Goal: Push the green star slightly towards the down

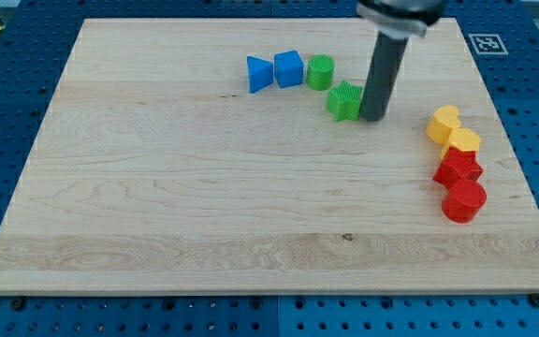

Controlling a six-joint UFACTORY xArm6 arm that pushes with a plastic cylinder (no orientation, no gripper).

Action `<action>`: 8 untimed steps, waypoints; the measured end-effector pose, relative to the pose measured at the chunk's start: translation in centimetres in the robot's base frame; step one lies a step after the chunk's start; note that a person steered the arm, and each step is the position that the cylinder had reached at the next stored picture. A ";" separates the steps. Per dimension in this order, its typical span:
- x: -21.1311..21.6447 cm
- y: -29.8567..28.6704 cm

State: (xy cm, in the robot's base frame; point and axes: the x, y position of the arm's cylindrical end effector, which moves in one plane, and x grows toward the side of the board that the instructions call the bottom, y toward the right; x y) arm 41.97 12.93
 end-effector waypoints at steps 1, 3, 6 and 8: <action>-1.0 1.3; -7.9 0.2; 5.4 -3.5; 1.2 -4.1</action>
State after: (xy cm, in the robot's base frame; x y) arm 43.22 8.84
